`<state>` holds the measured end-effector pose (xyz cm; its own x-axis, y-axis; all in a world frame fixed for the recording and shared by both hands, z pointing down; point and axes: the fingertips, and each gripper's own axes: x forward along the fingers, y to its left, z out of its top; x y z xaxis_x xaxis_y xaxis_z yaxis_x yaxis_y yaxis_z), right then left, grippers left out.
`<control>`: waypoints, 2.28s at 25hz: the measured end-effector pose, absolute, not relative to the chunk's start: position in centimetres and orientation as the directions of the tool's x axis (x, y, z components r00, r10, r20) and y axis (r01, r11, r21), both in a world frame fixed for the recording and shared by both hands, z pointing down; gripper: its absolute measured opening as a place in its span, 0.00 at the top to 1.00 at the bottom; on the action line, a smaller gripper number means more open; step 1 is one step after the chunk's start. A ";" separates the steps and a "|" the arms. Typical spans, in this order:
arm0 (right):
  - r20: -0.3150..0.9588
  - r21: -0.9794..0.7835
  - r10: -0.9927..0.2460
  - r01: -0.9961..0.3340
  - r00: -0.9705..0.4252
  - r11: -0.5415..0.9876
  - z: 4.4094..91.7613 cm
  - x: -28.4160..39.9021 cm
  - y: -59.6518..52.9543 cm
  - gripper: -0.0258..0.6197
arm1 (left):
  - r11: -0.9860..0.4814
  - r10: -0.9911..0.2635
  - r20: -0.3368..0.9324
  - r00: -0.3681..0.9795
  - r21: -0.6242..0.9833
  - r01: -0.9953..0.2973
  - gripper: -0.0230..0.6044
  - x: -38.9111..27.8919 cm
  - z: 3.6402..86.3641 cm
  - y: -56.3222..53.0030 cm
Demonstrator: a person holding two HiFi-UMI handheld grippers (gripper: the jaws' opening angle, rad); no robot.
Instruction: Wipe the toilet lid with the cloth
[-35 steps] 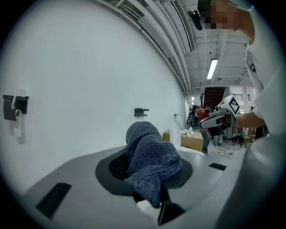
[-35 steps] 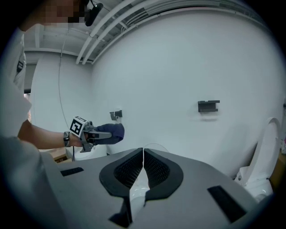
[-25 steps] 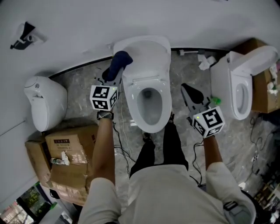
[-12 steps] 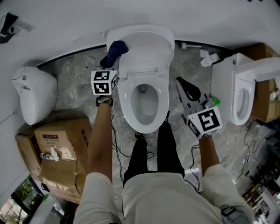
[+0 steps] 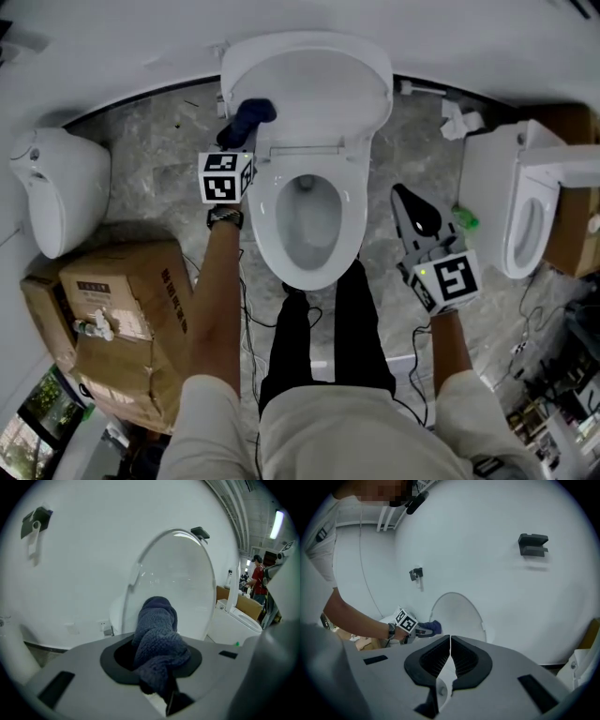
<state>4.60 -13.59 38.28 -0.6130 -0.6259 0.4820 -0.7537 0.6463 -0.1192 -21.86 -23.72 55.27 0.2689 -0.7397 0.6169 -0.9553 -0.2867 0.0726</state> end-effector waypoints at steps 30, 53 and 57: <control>0.478 -0.284 -0.610 -0.768 -0.632 0.574 41.0 7.9 -13.7 0.91 | -0.295 -0.575 0.760 0.303 0.153 -0.943 0.78 -16.4 63.0 -23.5; 0.410 -0.304 -0.650 -0.768 -0.640 0.565 34.4 9.3 -13.2 0.91 | -0.475 -0.790 0.381 0.480 0.115 -0.872 0.78 -10.0 40.7 -29.6; 0.430 -0.317 -0.628 -0.760 -0.648 0.567 35.7 9.3 -12.9 0.91 | -0.483 -0.799 0.342 0.495 0.126 -0.866 0.78 -9.3 43.0 -29.5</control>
